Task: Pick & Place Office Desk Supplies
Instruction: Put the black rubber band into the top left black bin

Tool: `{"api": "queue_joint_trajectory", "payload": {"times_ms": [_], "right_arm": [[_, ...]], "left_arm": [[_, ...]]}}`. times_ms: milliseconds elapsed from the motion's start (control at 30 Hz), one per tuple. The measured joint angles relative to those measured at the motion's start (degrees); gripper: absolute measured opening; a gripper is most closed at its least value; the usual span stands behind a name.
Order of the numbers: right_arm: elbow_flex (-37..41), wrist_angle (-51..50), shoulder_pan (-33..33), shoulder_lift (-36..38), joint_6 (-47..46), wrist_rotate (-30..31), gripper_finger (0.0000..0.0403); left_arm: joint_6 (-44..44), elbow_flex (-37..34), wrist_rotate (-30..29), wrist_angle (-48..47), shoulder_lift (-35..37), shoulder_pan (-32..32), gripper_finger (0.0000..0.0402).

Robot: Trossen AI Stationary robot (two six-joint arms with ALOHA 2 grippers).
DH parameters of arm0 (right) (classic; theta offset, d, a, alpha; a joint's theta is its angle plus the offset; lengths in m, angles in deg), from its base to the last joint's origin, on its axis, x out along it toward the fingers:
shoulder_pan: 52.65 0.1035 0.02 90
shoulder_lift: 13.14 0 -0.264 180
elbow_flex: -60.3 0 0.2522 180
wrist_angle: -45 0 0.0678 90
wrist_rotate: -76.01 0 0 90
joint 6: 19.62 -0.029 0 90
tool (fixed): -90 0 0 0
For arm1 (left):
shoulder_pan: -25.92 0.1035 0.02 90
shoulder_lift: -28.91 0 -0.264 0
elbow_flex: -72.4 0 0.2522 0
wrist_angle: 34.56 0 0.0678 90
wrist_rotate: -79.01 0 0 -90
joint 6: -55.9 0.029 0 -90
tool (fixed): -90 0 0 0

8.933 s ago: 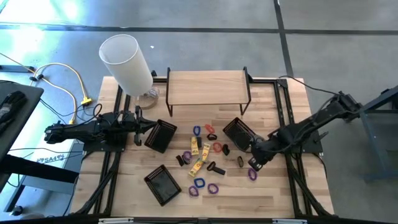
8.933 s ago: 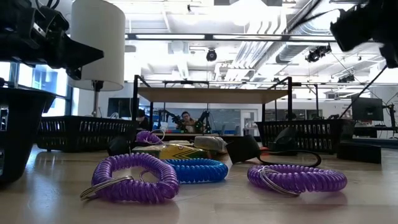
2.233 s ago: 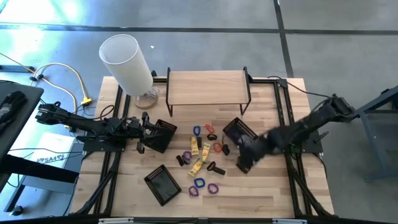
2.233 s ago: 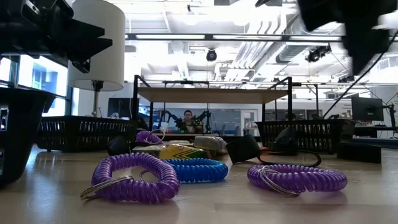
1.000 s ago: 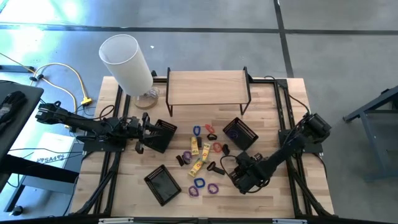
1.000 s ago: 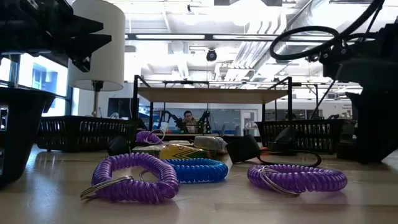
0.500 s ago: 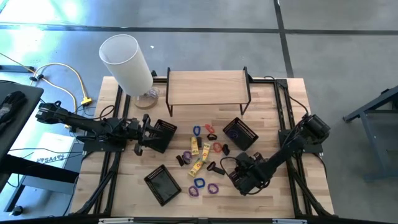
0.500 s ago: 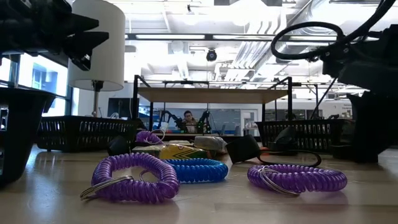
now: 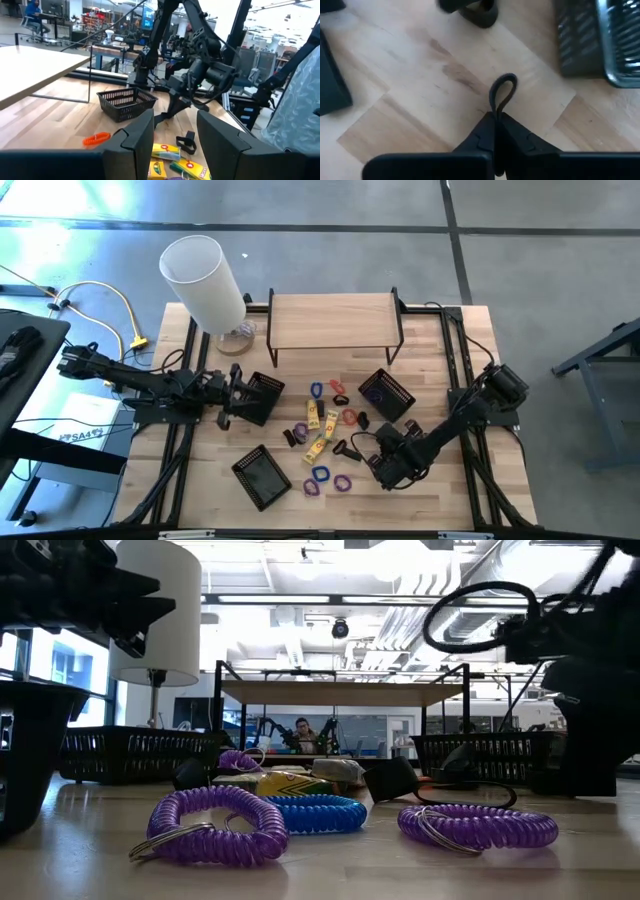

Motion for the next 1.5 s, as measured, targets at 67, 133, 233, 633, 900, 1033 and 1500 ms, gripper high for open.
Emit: {"api": "queue_joint_trajectory", "payload": {"times_ms": [67, 133, 233, 633, 900, 1033, 1500], "right_arm": [[-2.2, 1.5, 0.3, 0.6, 3.3, -0.6, 0.0005], [-4.3, 4.3, 0.8, 1.4, 8.2, 1.0, 0.0004], [-6.9, 9.9, 1.1, 1.9, 21.8, 8.9, 0.0004], [-7.9, 35.1, -10.2, 2.0, 64.5, 6.7, 0.0004], [-8.0, 51.3, -18.0, 1.5, 77.9, -5.6, 0.0004], [-8.0, 58.4, -19.9, 1.5, 81.0, -10.4, 0.0003], [-8.0, 62.3, -20.1, 1.5, 84.6, -12.3, 0.0003]], "left_arm": [[0.6, 0.0, 0.0, 0.0, 0.0, 0.0, 0.0145], [3.8, 0.0, -0.1, 0.2, 0.0, -0.3, 0.0145], [9.2, 0.0, -0.7, 1.6, -0.6, -1.2, 0.0145], [12.0, 0.0, -0.9, 13.4, -14.1, -6.7, 0.0145], [11.4, -0.1, -2.5, 27.8, -25.8, -6.7, 0.0145], [13.6, 0.0, -2.5, 35.6, -31.6, -6.7, 0.0145], [10.8, 6.0, -2.0, 49.3, -52.3, -6.8, 0.0155]]}}
